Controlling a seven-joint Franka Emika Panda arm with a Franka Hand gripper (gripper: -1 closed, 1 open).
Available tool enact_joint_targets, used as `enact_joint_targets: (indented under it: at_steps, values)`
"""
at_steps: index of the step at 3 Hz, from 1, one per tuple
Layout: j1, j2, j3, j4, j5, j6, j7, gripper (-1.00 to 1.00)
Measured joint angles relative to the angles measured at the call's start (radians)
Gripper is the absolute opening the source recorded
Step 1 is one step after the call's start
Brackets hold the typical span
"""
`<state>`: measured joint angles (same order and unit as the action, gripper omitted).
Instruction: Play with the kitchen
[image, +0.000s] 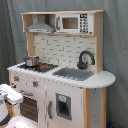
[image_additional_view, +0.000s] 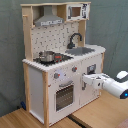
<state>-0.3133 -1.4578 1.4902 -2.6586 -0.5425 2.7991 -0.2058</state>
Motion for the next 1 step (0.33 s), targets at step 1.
enact_joint_targets:
  at_steps: [1]
  values:
    - [0.05, 0.003, 0.017, 0.0, 0.023, -0.082, 0.0, 1.0]
